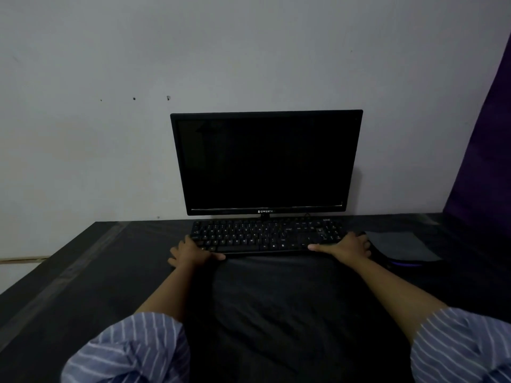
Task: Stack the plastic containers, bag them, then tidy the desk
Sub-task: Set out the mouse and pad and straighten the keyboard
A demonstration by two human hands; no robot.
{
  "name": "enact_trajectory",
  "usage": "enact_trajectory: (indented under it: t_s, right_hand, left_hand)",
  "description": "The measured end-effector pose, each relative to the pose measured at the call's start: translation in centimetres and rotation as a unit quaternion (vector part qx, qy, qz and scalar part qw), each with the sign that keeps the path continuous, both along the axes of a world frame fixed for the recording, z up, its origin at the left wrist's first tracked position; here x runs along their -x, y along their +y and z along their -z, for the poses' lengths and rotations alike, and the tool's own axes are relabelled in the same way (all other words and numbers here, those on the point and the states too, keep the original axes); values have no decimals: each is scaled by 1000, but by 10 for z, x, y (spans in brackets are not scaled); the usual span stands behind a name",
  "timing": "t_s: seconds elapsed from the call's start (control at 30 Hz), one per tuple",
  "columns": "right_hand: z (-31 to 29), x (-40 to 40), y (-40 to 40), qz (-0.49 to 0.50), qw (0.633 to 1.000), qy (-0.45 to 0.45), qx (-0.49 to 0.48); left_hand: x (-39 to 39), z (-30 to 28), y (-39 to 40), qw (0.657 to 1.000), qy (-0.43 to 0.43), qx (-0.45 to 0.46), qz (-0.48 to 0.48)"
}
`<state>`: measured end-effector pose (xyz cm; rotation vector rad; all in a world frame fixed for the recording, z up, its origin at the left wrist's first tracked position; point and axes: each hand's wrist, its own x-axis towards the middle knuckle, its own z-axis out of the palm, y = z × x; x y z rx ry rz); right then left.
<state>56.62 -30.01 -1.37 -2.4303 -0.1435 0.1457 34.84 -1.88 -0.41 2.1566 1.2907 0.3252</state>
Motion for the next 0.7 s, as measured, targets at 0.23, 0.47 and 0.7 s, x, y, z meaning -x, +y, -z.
enact_trajectory:
  t_s: [0.23,0.47,0.7]
  right_hand:
    - [7,-6,8,4,1000,-8,-8]
    - [15,-1,10,26,998,-25,-45]
    - [16,-3,10,10,999,-38,-15]
  left_hand:
    - [-7,-3,7,1000,23,-3,1]
    - [-11,9,9,998,-51,-24,-21]
    - [-8,20,9,995,-92,-38,-13]
